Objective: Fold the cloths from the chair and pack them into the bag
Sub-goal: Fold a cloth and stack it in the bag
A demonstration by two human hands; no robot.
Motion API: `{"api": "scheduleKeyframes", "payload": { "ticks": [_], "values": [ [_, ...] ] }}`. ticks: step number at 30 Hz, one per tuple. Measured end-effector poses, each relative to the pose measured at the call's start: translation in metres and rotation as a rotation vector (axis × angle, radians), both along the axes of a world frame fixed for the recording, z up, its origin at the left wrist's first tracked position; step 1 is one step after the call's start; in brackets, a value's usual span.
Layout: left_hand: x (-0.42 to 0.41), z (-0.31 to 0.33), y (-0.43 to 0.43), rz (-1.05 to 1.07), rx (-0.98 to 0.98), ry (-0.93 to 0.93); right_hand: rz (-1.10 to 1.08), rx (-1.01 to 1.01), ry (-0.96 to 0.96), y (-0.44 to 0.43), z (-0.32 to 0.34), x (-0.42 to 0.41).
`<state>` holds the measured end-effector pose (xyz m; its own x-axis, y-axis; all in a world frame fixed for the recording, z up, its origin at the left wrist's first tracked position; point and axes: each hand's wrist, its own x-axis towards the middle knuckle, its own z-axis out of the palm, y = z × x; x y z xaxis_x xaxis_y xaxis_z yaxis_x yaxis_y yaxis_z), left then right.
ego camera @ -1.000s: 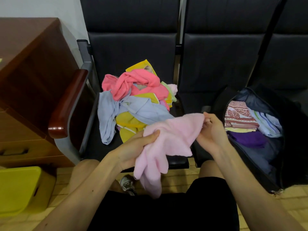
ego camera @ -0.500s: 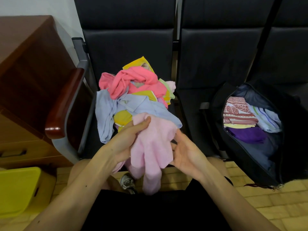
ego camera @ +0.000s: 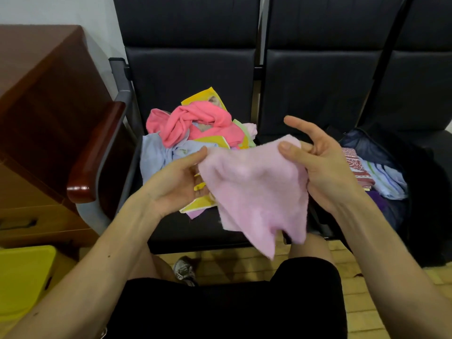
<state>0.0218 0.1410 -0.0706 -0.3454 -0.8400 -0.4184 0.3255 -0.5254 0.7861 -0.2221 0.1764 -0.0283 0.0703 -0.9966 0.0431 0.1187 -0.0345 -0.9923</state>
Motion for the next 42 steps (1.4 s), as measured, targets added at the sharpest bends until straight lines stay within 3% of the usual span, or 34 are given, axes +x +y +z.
{"api": "scheduleKeyframes", "payload": {
  "ticks": [5,9,11,14,17,22,29,38,42],
  "values": [
    [-0.013,0.007,0.002,0.047,-0.358,-0.164,-0.067,0.085,0.041,-0.005,0.007,0.002],
    [-0.023,0.012,0.001,0.093,-0.453,-0.169,0.028,0.559,-0.126,-0.011,-0.013,-0.004],
    [-0.029,0.014,0.002,0.090,-0.482,-0.201,0.081,0.667,-0.201,-0.008,-0.028,-0.008],
    [-0.031,0.017,0.005,0.113,-0.532,-0.271,-0.081,0.523,-0.197,-0.010,-0.042,-0.011],
    [-0.024,0.023,0.004,0.138,-0.566,-0.278,-0.253,0.189,0.012,-0.012,-0.034,-0.013],
    [-0.011,0.026,-0.002,0.239,-0.577,-0.329,-0.116,-0.134,0.285,-0.010,-0.001,-0.009],
    [0.000,0.012,-0.004,0.302,-0.612,-0.443,-0.062,-0.152,0.585,-0.012,0.019,-0.010],
    [-0.005,0.015,0.003,0.335,-0.649,-0.507,-0.140,-0.120,0.649,-0.014,0.016,-0.016],
    [-0.003,0.010,0.005,0.316,-0.729,-0.620,-0.149,-0.140,0.791,-0.015,0.013,-0.015]
  ]
}}
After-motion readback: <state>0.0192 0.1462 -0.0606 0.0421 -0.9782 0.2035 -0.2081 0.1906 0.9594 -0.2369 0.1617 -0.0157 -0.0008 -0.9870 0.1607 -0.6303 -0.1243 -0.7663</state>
